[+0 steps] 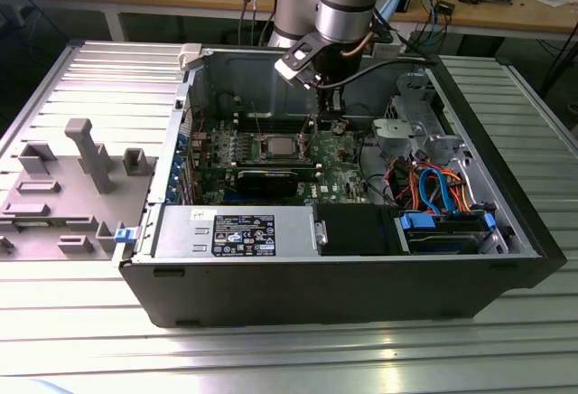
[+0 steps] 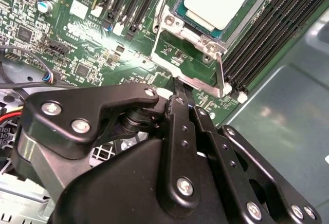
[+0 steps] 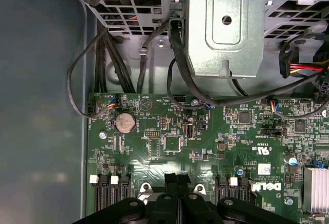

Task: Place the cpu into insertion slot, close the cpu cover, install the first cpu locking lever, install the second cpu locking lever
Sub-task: 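Close the cpu cover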

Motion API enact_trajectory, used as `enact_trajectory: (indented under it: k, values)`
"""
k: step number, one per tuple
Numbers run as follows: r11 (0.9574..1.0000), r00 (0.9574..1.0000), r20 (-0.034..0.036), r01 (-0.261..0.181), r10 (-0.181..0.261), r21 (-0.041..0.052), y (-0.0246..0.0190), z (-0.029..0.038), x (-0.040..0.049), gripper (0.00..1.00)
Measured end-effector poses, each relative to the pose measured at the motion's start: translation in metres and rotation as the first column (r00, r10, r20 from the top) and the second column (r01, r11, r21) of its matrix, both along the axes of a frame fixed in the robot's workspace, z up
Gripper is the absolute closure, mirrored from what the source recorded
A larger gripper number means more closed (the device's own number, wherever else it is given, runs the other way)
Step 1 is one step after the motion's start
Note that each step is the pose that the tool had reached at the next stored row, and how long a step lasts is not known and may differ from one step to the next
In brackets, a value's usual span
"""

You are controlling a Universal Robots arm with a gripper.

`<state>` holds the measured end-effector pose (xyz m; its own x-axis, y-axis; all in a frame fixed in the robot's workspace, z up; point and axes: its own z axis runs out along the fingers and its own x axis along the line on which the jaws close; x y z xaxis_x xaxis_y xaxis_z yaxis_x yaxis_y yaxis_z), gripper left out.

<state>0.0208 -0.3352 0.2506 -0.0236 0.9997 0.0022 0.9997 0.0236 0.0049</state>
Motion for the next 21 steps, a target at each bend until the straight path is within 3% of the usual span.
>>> enact_trajectory:
  k: [21]
  values:
    - [1.0000,1.0000,0.0000,0.000,0.000,0.0000,0.0000,0.0000,-0.0081,0.89]
